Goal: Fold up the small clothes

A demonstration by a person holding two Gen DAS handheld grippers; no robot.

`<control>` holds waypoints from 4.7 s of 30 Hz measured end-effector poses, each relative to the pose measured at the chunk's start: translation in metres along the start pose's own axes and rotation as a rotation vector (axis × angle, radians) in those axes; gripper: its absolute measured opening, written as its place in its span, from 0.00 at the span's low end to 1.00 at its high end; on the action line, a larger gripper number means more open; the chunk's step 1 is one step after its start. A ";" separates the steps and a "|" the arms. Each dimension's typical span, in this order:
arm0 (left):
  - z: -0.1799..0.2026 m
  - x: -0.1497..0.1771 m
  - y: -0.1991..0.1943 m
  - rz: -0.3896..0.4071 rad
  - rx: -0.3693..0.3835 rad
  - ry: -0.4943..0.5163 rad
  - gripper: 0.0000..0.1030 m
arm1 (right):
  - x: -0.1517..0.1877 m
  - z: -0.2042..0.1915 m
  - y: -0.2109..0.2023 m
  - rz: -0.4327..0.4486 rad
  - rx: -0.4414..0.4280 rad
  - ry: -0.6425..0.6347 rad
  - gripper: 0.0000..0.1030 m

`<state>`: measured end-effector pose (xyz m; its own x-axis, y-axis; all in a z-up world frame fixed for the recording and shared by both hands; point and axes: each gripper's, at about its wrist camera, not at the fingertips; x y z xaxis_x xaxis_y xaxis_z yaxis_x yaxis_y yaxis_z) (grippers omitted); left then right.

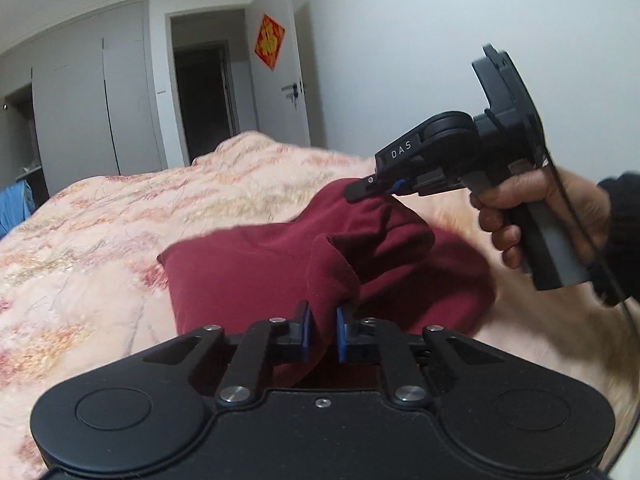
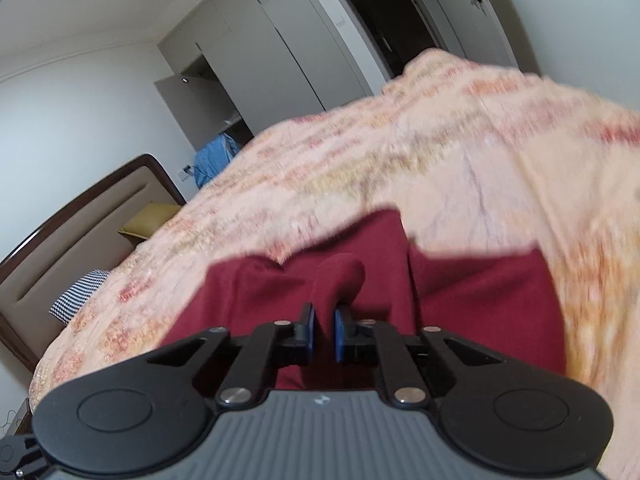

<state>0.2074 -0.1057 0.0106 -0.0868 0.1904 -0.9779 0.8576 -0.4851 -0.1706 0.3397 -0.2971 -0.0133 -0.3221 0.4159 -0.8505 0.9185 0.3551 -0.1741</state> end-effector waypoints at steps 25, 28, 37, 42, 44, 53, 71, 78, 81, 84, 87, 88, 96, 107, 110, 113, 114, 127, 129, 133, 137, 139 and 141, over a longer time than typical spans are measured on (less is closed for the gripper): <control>0.047 0.015 0.041 -0.073 0.184 -0.110 0.31 | -0.002 0.076 -0.031 0.015 0.181 -0.011 0.16; 0.043 0.011 0.039 -0.055 0.185 -0.150 0.53 | -0.001 0.072 -0.040 0.019 0.186 -0.037 0.35; 0.021 -0.007 0.024 0.017 0.076 -0.282 0.92 | 0.004 0.054 -0.074 0.048 0.193 -0.139 0.80; 0.000 -0.010 0.018 0.019 -0.074 -0.332 0.99 | 0.015 0.035 -0.092 0.050 0.188 -0.265 0.86; -0.009 -0.007 0.019 0.002 -0.136 -0.370 0.99 | 0.021 0.030 -0.099 0.040 0.176 -0.304 0.86; -0.056 0.016 0.025 -0.180 -0.361 -0.630 0.99 | 0.027 0.017 -0.095 0.014 0.137 -0.380 0.79; -0.055 0.029 0.027 -0.238 -0.375 -0.634 0.99 | 0.040 0.005 -0.082 -0.022 0.138 -0.500 0.33; -0.054 0.030 0.027 -0.246 -0.369 -0.628 0.99 | 0.045 -0.004 -0.095 0.006 0.133 -0.556 0.19; -0.053 0.032 0.027 -0.251 -0.366 -0.629 0.99 | 0.048 -0.002 -0.101 0.009 0.143 -0.564 0.18; -0.052 0.033 0.027 -0.255 -0.364 -0.628 0.99 | 0.051 0.006 -0.100 -0.012 0.155 -0.540 0.18; -0.051 0.033 0.027 -0.261 -0.364 -0.622 0.99 | 0.052 0.011 -0.099 -0.017 0.163 -0.514 0.18; -0.052 0.034 0.027 -0.262 -0.364 -0.620 0.99 | 0.054 0.012 -0.100 -0.015 0.165 -0.509 0.18; -0.052 0.035 0.025 -0.267 -0.364 -0.622 0.99 | 0.061 0.014 -0.105 -0.006 0.182 -0.476 0.17; -0.050 0.040 0.024 -0.275 -0.369 -0.621 0.99 | 0.046 0.017 -0.125 0.044 0.194 -0.380 0.48; -0.048 0.039 0.024 -0.278 -0.371 -0.617 0.99 | 0.034 0.014 -0.123 0.080 0.188 -0.349 0.67; -0.048 0.039 0.024 -0.280 -0.370 -0.614 0.99 | 0.021 0.014 -0.109 0.097 0.210 -0.290 0.82; -0.047 0.039 0.023 -0.281 -0.370 -0.614 0.99 | 0.017 0.014 -0.103 0.098 0.232 -0.267 0.87; -0.049 0.042 0.022 -0.284 -0.360 -0.625 0.99 | 0.028 0.019 -0.042 0.001 0.414 -0.278 0.98; -0.049 0.043 0.022 -0.285 -0.357 -0.623 0.99 | 0.040 0.023 -0.049 -0.001 0.426 -0.313 0.99; -0.048 0.044 0.021 -0.288 -0.357 -0.618 0.99 | 0.053 0.030 -0.066 0.013 0.439 -0.320 0.99; -0.047 0.043 0.021 -0.289 -0.356 -0.620 0.99 | 0.058 0.033 -0.077 0.027 0.452 -0.316 0.99; -0.047 0.043 0.020 -0.288 -0.357 -0.618 0.99 | 0.059 0.035 -0.080 0.029 0.451 -0.306 0.99; -0.046 0.043 0.020 -0.289 -0.357 -0.616 0.99 | 0.058 0.035 -0.081 0.031 0.451 -0.299 0.99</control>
<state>0.2446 -0.0677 -0.0296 -0.5093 -0.2931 -0.8091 0.8605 -0.1631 -0.4826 0.2550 -0.3312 -0.0655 -0.2745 0.1407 -0.9512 0.9550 -0.0755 -0.2867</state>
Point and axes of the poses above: each gripper's, at about its wrist camera, not at the fingertips, and y roughly the way its jaws point, z to its right, x to its underside, and after that the axes turned 13 degrees about z, right-handed
